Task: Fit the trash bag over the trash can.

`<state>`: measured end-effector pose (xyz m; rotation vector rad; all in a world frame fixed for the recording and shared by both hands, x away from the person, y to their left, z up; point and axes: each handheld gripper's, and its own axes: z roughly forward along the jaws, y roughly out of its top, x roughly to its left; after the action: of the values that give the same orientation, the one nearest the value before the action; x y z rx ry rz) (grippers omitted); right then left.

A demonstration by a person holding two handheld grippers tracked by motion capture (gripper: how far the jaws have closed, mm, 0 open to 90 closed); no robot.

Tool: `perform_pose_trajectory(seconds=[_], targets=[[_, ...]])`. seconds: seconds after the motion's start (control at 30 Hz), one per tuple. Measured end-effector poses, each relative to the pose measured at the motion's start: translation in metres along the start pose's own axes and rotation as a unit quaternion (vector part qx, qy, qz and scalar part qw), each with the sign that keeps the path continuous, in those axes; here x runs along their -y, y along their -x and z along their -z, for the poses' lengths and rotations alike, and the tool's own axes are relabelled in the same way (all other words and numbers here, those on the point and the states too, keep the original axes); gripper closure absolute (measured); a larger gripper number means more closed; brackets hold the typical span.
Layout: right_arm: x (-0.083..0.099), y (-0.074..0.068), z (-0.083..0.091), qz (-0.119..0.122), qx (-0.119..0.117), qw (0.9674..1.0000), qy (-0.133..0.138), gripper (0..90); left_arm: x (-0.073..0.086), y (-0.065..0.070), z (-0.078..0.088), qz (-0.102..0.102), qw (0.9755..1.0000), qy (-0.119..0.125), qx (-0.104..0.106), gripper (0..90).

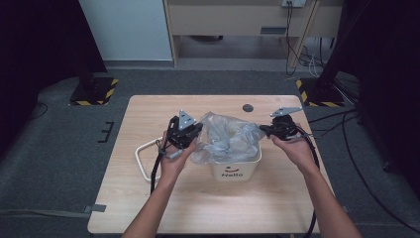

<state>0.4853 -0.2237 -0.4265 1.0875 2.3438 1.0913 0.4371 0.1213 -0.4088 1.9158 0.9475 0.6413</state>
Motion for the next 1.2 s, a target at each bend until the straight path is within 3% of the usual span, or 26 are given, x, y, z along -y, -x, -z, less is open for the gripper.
perform_pose_trajectory(seconds=[0.17,0.53,0.73,1.2], targets=[[0.004,0.002,-0.006,-0.001,-0.002,0.9999,-0.016,89.9,0.007,-0.009,-0.012,0.01,0.9997,-0.022,-0.003,90.0],[0.004,0.0,-0.014,0.003,-0.015,0.9997,-0.02,89.7,0.033,-0.02,-0.029,0.022,0.9977,-0.065,-0.002,90.0],[0.004,-0.001,-0.02,-0.002,-0.027,0.9992,-0.028,88.5,0.04,-0.02,-0.035,0.007,0.9951,-0.099,-0.002,90.0],[0.009,0.001,-0.021,-0.007,-0.025,0.9991,-0.034,89.5,0.059,-0.015,-0.042,0.01,0.9935,-0.112,0.017,90.0]])
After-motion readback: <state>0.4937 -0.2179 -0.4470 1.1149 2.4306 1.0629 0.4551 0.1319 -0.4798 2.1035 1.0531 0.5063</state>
